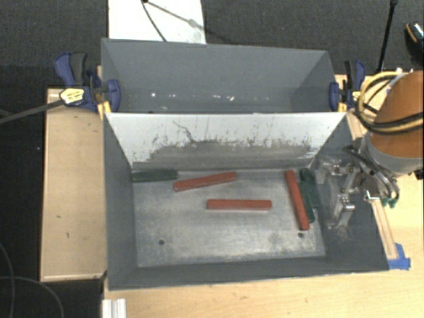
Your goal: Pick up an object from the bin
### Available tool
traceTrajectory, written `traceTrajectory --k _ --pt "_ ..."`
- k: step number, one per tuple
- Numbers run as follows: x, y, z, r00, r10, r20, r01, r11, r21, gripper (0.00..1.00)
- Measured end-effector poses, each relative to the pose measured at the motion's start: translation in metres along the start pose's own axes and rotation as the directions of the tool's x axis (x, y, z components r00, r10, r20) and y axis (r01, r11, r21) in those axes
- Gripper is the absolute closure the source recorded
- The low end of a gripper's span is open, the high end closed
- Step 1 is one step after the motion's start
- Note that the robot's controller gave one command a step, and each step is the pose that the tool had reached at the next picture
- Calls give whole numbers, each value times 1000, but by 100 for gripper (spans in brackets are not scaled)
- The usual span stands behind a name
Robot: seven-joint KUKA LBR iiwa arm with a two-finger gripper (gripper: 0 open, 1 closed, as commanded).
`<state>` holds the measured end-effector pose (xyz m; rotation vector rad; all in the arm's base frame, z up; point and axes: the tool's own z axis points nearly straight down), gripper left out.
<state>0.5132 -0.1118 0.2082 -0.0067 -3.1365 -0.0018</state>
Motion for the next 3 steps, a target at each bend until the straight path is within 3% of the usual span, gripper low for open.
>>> traceTrajectory --k 1,2,3 --pt "-47 92 140 908 -420 2 420 908 -1 0" --pt "-50 143 106 917 -399 12 399 917 2 0" --pt "-52 146 108 952 -307 12 307 952 3 0"
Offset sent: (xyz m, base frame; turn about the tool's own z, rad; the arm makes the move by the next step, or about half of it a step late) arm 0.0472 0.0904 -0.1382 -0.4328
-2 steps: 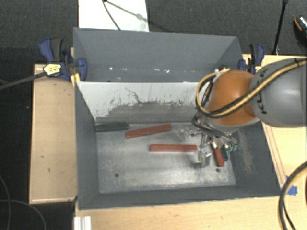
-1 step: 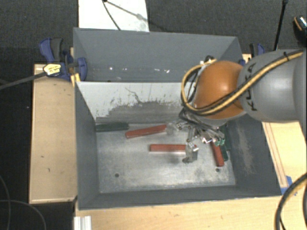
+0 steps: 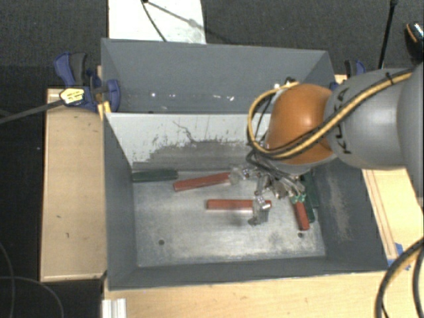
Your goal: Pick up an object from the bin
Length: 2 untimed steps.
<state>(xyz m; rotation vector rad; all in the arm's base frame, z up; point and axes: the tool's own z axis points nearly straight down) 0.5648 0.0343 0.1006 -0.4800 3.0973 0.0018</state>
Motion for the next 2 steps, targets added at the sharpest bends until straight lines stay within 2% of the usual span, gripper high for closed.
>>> traceTrajectory --k 1,2 --pt "15 -7 31 997 75 -8 -75 997 -1 0" --pt "15 -7 31 998 70 -7 -70 998 0 0"
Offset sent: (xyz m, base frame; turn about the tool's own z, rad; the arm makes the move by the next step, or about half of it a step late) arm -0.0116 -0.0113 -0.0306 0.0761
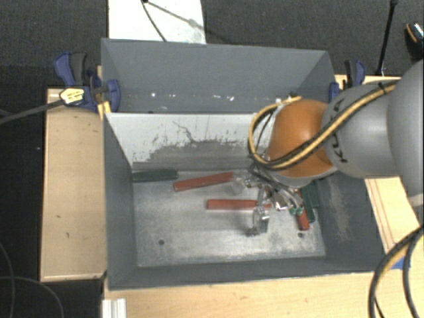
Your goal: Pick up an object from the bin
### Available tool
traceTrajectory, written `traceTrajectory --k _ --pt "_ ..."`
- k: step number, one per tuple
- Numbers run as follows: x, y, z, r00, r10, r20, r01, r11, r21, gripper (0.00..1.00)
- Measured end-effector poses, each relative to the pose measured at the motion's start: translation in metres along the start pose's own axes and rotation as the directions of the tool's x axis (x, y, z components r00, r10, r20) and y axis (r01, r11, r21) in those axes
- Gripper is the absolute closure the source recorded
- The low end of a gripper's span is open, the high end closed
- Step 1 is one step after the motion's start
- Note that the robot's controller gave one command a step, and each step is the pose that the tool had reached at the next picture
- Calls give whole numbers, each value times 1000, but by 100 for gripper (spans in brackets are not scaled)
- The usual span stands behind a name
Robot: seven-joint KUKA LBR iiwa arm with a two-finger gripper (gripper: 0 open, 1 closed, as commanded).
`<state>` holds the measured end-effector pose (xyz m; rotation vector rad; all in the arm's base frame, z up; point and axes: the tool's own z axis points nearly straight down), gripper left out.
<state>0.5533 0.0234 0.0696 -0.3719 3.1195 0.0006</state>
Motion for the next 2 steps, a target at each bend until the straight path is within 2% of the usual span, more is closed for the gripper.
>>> traceTrajectory --k 1,2 --pt "0 0 0 1000 -3 0 3 1000 0 100" --pt "-1 0 -35 1000 -6 6 6 1000 1 100"
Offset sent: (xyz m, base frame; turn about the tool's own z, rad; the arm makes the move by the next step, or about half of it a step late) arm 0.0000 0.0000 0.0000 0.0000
